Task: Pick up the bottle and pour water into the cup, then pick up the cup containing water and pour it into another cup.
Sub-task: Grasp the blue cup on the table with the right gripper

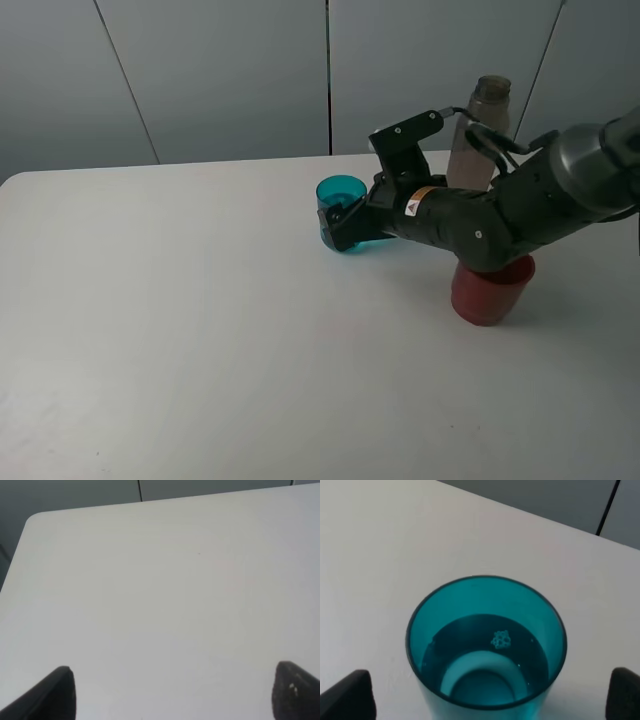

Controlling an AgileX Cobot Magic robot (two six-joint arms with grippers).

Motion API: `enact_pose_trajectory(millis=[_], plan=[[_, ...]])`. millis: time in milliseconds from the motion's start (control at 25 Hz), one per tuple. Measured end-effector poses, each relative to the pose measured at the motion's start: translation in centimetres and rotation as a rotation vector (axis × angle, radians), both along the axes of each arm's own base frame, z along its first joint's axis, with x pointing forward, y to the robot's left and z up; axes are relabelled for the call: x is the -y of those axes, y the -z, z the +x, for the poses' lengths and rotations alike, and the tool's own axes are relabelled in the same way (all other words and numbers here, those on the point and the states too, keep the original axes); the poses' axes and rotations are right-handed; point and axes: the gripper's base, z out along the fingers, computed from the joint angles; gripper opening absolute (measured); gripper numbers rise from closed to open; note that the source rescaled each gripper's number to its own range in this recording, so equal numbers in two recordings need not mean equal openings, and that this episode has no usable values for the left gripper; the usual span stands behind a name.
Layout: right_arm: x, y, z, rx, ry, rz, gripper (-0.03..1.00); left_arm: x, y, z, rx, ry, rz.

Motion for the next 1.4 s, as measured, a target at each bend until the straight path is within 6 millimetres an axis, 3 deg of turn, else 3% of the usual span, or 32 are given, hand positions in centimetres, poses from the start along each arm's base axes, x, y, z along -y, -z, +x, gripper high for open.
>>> enact_pose_trajectory(millis=[520, 760, 960, 1240, 1400], plan=[[0.1, 2.7, 0.2, 0.01, 0.009, -0.012, 0.99, 0.0, 0.0, 0.0, 0.0, 0.0, 0.0], [0.0, 2.8, 0.3, 0.031, 0.004, -0.004, 0.99, 0.0, 0.0, 0.0, 0.0, 0.0, 0.0], [-0.1, 4.1, 0.5, 0.027, 0.003, -0.012, 0.99, 0.0, 0.0, 0.0, 0.0, 0.0, 0.0], [-1.0, 3.5, 1.8, 0.071, 0.003, 0.018, 0.99, 0.0, 0.0, 0.0, 0.0, 0.0, 0.0], [-1.3, 4.5, 2.2, 0.06, 0.003, 0.01, 0.99, 0.0, 0.0, 0.0, 0.0, 0.0, 0.0]])
